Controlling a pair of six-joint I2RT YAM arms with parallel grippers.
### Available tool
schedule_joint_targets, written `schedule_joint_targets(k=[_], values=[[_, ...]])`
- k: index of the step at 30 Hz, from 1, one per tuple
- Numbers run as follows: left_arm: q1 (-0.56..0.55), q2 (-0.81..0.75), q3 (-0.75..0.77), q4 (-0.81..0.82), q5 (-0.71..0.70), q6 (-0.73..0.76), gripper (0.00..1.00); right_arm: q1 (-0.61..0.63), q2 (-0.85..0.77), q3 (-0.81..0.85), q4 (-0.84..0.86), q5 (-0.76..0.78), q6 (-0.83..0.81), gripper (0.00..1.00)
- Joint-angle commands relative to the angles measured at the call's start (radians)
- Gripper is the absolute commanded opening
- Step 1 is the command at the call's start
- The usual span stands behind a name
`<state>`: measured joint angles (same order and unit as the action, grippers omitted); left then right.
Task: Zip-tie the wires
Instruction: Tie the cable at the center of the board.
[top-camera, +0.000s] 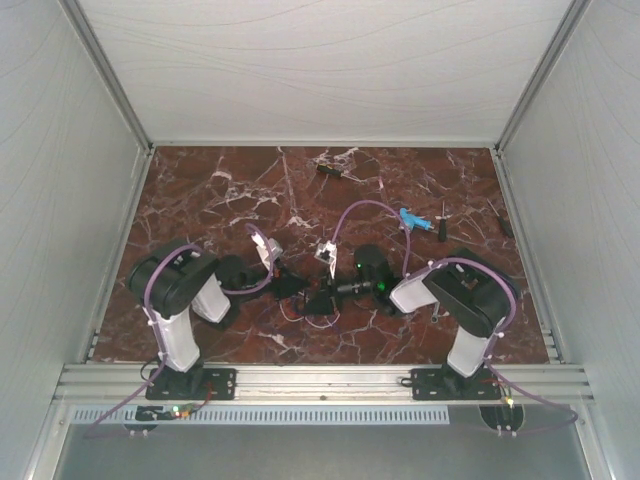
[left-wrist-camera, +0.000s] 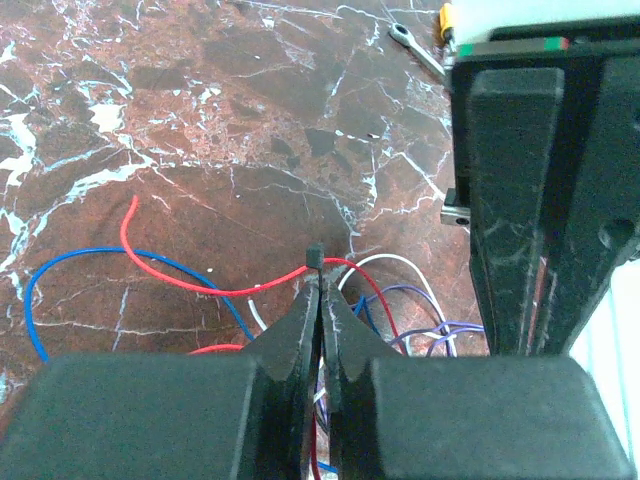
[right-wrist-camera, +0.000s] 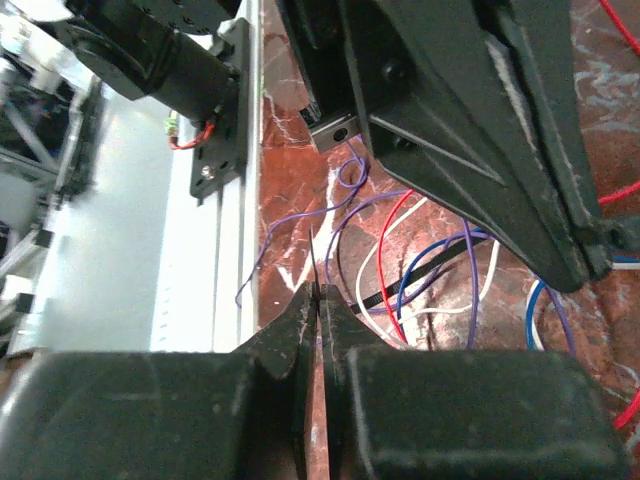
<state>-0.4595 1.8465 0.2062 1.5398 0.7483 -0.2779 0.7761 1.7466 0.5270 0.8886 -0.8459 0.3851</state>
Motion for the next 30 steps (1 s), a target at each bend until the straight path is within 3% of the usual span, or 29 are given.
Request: schedule_joint_targets(k=[1, 6, 20, 30], values=[[-0.005, -0.023, 0.002, 0.293, 0.014, 0.06, 0.0, -0.051, 0.035, 0.045, 0.068, -0.171, 0.139, 0.0], [-0.005, -0.053, 0.003, 0.293, 0.014, 0.1, 0.0, -0.07, 0.064, 0.076, 0.02, -0.224, 0.183, 0.0], [-0.005, -0.09, -0.002, 0.293, 0.006, 0.153, 0.0, -0.141, 0.124, 0.066, 0.228, -0.304, 0.451, 0.0], [-0.013, -0.182, -0.017, 0.293, 0.006, 0.153, 0.0, -0.143, 0.129, 0.103, 0.241, -0.347, 0.561, 0.0]])
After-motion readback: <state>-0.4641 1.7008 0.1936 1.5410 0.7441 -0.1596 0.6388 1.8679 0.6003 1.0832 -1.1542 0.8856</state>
